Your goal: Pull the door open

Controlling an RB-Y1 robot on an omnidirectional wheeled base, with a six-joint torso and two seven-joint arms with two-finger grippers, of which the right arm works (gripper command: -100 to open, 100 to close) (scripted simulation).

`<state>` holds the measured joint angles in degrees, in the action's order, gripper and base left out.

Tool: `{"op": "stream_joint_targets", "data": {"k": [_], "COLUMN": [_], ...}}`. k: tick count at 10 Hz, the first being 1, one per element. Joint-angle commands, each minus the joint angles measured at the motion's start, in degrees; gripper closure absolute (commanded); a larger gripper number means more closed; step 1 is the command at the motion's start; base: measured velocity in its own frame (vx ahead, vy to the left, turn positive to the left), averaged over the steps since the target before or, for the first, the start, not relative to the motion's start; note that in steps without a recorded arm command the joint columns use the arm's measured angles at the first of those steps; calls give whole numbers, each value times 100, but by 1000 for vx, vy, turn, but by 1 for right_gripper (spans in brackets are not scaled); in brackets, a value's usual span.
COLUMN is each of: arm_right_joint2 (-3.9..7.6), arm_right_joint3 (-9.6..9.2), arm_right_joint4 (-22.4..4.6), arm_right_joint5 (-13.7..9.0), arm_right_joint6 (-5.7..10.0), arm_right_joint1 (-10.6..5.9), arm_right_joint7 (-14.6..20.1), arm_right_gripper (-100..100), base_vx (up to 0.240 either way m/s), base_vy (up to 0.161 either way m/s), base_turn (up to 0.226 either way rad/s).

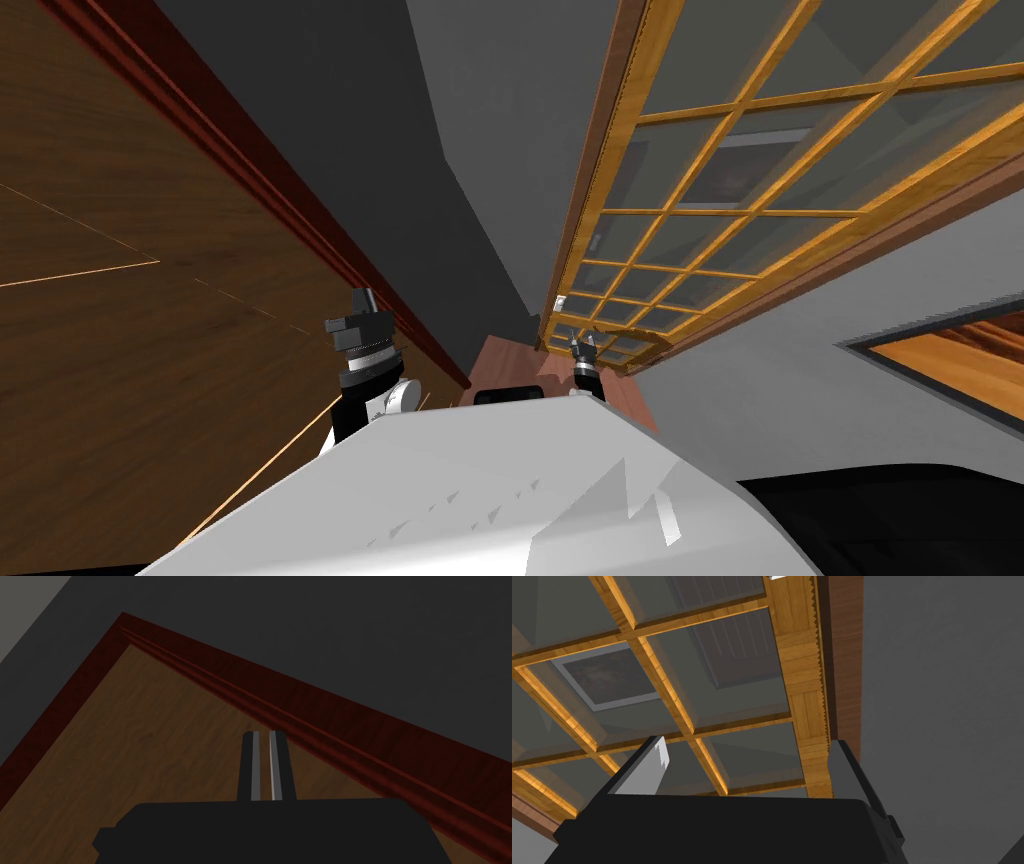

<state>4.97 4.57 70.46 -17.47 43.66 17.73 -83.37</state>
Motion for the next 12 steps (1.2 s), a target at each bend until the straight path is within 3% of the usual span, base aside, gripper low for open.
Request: {"op": "stream_joint_targets", "data": {"k": [1, 12], "arm_right_joint2": [-10, -123], "arm_right_joint3": [8, 70], "arm_right_joint4": [-129, -1038], "arm_right_joint5": [-29, -222], "arm_right_joint6": [42, 269], "arm_right_joint1": [-9, -169], "arm_right_joint7": [-169, -1256], "arm_right_gripper": [-100, -100], "base_vx": [89, 97], "base_vy": [-17, -15], "base_turn": [58, 58]}}
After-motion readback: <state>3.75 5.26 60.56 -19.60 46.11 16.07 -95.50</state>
